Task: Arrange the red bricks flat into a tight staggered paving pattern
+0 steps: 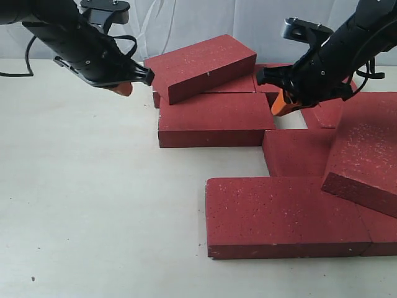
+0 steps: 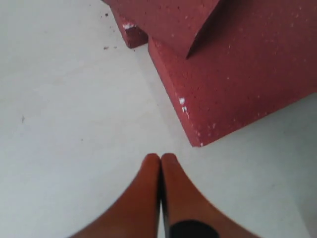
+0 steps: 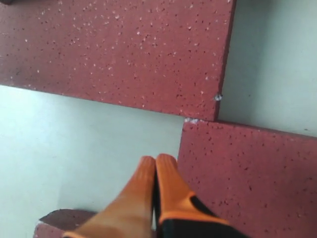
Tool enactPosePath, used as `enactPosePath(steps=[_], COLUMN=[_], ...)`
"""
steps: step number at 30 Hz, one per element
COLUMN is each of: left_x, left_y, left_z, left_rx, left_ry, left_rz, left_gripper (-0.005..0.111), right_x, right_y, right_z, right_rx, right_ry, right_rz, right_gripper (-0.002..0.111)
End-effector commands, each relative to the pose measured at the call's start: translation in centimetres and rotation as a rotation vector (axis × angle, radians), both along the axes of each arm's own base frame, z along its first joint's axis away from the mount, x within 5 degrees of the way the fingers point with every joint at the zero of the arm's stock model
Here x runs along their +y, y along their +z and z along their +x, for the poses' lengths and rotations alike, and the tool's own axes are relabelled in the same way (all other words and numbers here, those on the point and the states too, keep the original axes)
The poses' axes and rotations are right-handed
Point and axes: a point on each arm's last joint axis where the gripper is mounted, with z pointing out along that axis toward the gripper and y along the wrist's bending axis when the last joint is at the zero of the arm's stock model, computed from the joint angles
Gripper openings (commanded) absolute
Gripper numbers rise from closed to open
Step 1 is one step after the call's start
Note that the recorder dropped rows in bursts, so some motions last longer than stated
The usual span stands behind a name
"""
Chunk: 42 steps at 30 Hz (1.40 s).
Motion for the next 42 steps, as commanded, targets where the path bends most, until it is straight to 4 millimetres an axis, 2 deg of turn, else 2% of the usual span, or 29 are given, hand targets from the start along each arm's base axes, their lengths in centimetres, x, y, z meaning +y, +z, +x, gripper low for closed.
enactPosePath(steps=[1,5,12,15,19,22,29,35,39,42], left_x=[-0.2,-0.4,-0.7,-0.8,-0.9,-0.9,-1.2,-1.5,-1.7,-2.1], left_y=[0.6,-0.9,-4.0,-5.4,-6.9,-7.8,-9.3,-11.5,-12.0,-11.6], left_z=[0.5,1.0,1.6,1.9,2.2,2.4,3.5,3.9,4.4,5.3], left_rx=[-0.068,-0.046,0.032,0.059,0.085,0.09,0.028,0.048,0.059,0.051], left_ry=[0.01,0.01,0.009,0.009,0.009,0.01,0.033,0.061,0.064,0.06], left_rz=[-0.022,-0.008,0.022,0.033,0.047,0.052,0.026,0.007,0.003,-0.004], left_gripper=[0.0,0.0,0.0,0.0,0.0,0.0,0.0,0.0,0.0,0.0], right_x=[-0.3,-0.3,-1.7,-3.0,-4.7,-5.1,-5.2,-5.2,-5.2,-5.2], right_y=[0.3,0.6,4.8,5.6,5.4,4.9,4.2,4.2,4.3,4.3], right_z=[0.3,0.0,-1.7,-2.1,-2.2,-2.3,-2.3,-2.3,-2.3,-2.3], right_rx=[-0.048,-0.035,-0.138,-0.121,-0.074,-0.059,-0.075,-0.079,-0.081,-0.081], right_ry=[-0.016,0.0,0.021,-0.011,-0.053,-0.067,-0.084,-0.086,-0.087,-0.087], right_rz=[0.0,-0.007,-0.085,-0.075,-0.066,-0.066,-0.065,-0.065,-0.065,-0.065], right_gripper=[-0.001,-0.001,-0.001,-0.001,-0.001,-0.001,-0.001,-0.001,-0.001,-0.001])
